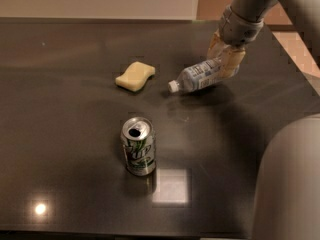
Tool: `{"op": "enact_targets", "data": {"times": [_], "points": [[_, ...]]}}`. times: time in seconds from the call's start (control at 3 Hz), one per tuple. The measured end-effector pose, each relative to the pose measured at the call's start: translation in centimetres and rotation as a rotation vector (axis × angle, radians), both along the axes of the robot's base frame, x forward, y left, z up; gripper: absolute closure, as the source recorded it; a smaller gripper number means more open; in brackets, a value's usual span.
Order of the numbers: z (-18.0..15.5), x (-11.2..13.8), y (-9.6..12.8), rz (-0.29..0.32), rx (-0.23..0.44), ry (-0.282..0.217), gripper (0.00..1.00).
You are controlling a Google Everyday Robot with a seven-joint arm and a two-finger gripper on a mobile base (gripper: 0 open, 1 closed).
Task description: Move blue plastic bottle near sponge
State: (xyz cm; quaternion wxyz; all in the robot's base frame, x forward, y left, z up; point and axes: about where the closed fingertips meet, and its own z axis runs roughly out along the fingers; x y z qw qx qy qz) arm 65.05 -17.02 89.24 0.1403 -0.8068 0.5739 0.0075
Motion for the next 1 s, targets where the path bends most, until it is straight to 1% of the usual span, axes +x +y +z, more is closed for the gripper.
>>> {"op": "enact_targets", "data": {"times": [0.33,0.67,1.0], "points": [[-1.3,-0.3,0.2,0.033,-0.012,0.008,1.00],[-1.5,-2.0,0.9,0.054,0.019,0.012,1.00],[-1.1,-3.6,1.9,0.068,0.063,0.012,1.00]]}}
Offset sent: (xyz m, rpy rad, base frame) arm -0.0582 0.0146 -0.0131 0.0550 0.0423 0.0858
